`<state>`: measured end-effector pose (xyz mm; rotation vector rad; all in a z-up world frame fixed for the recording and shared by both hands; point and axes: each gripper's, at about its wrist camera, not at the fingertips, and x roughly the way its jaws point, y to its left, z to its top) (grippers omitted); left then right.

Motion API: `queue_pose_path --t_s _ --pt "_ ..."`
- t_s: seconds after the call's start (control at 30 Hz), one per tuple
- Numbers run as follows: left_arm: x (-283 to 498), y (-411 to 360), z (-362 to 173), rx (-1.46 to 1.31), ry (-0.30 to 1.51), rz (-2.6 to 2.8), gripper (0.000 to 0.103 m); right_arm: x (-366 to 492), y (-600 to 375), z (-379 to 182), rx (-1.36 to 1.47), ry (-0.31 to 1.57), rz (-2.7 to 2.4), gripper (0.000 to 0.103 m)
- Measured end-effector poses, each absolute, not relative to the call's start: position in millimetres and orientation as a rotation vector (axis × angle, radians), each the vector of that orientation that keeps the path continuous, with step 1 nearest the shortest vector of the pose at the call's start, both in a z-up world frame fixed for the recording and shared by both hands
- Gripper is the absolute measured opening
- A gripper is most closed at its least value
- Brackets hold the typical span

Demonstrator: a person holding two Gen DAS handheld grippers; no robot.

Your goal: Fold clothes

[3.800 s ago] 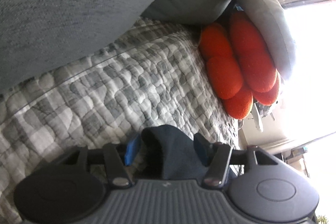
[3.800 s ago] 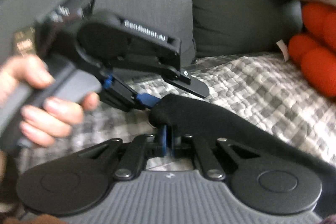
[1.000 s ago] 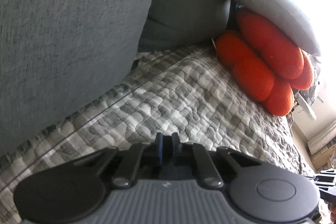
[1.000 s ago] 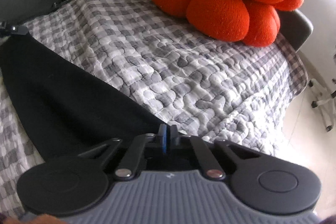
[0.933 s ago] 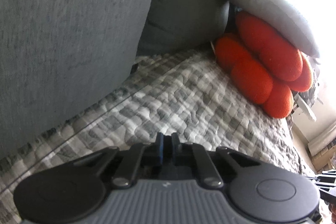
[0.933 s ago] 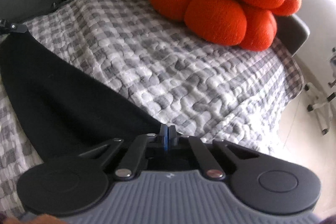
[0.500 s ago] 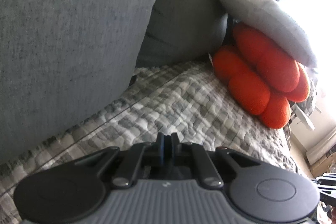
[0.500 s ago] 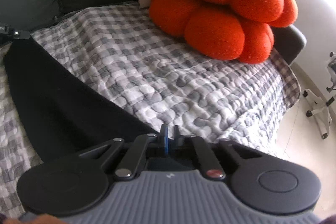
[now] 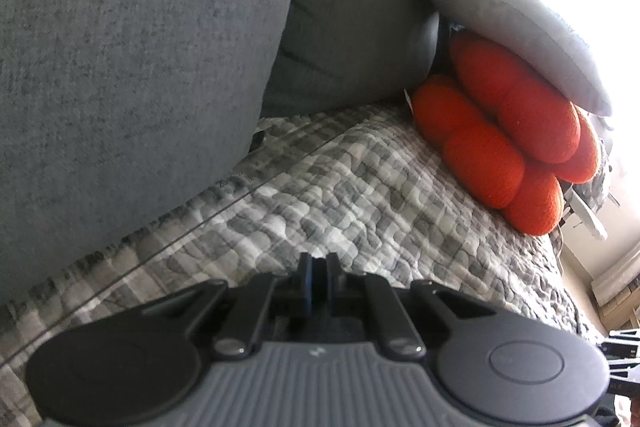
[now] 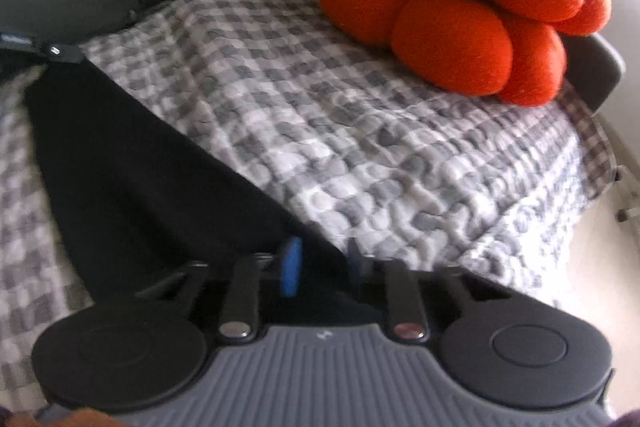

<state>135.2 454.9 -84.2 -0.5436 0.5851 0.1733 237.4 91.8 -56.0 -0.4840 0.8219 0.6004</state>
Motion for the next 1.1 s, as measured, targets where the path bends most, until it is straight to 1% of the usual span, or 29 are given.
queue_pose_path --t_s 0.1,0.37,0.67,0.77,0.8,0.83,0.93,0.97,1.0,1.03,1.07,1.1 --pt "135 455 -84 -0.548 0.574 0.174 0.006 227 99 -56 -0.547 0.782 0.575 0.002" --pt "131 456 -80 -0.561 0.509 0.17 0.006 218 99 -41 -0.544 0.624 0.452 0.001" --pt "148 453 -96 -0.537 0.532 0.187 0.007 240 104 -67 -0.528 0.681 0.394 0.001" --pt "147 455 -95 -0.555 0.532 0.187 0.009 240 105 -65 -0.516 0.678 0.38 0.005" --pt "147 456 -94 -0.565 0.535 0.189 0.01 239 105 -63 -0.514 0.676 0.377 0.01" --pt "144 458 -91 -0.569 0.534 0.195 0.012 237 106 -60 -0.513 0.673 0.373 0.012" --pt "136 461 -80 -0.556 0.528 0.225 0.013 231 105 -50 -0.486 0.657 0.375 0.014" --pt "133 461 -75 -0.548 0.526 0.232 0.013 228 104 -47 -0.469 0.654 0.379 0.019" --pt "130 461 -71 -0.543 0.526 0.223 0.013 225 104 -44 -0.452 0.652 0.384 0.029" --pt "127 461 -67 -0.539 0.526 0.206 0.013 222 103 -41 -0.435 0.649 0.388 0.034" --pt "126 460 -63 -0.533 0.536 0.176 0.013 218 104 -38 -0.423 0.647 0.398 0.038" --pt "126 457 -61 -0.526 0.55 0.141 0.013 214 105 -36 -0.417 0.645 0.41 0.038"
